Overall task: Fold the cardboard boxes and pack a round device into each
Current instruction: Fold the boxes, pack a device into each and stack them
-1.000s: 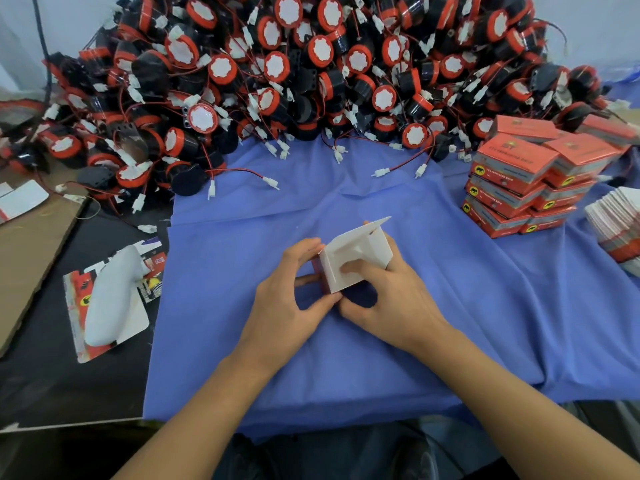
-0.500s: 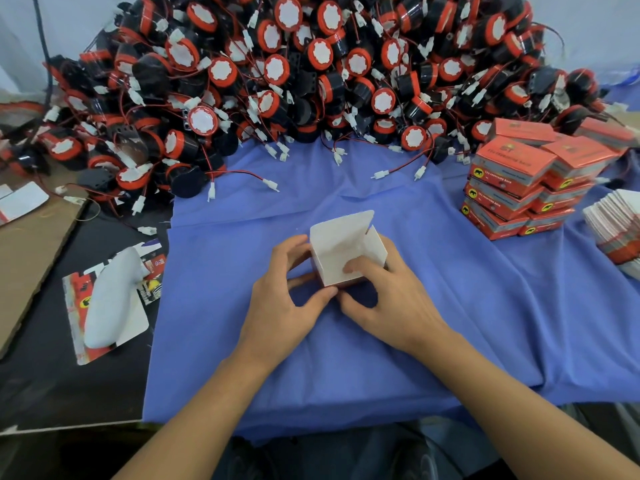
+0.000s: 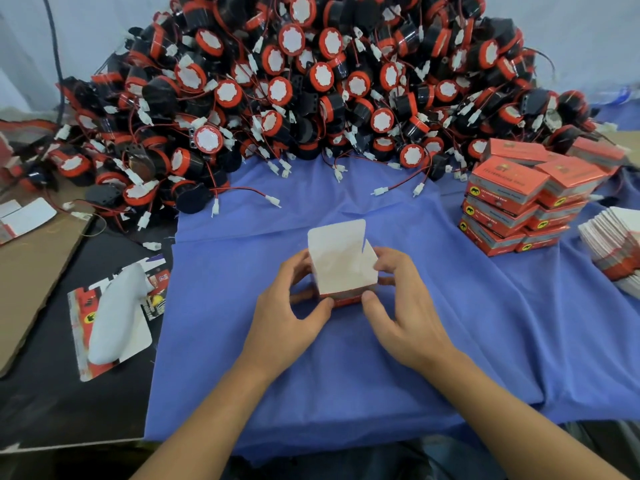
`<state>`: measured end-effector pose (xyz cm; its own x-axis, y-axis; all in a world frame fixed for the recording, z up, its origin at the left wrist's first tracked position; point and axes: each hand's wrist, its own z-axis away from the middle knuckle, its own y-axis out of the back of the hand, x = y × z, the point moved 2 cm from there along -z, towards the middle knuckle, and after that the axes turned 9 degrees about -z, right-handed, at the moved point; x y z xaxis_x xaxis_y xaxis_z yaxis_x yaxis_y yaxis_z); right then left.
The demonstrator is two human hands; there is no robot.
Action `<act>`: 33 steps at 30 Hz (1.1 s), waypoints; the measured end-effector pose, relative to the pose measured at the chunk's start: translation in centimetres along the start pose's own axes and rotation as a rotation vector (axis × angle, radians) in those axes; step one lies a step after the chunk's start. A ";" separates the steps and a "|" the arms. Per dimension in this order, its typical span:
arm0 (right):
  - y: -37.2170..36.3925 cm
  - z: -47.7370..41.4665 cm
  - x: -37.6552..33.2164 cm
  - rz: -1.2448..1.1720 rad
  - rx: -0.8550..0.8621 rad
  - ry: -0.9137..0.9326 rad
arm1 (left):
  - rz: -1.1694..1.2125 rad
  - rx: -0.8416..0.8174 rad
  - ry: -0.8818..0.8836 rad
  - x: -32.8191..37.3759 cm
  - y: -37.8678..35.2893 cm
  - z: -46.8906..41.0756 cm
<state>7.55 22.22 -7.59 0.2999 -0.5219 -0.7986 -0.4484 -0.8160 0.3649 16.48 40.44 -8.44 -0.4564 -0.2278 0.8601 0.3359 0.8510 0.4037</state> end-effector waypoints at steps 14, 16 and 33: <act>1.2 -12.3 1.5 -0.586 0.262 -0.566 | 0.391 0.175 0.341 1.7 2.0 -11.2; 0.2 -15.9 2.0 -0.601 0.226 -0.590 | 0.377 0.141 0.360 2.0 0.8 -14.9; -4.5 -35.3 11.0 -0.507 0.192 -0.589 | 0.167 -0.039 0.368 -2.2 -5.1 -36.5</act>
<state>42.55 11.36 -1.14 0.0361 0.1621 -0.9861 -0.5294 -0.8338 -0.1565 45.88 19.32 -1.05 -0.0703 -0.2481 0.9662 0.4151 0.8735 0.2544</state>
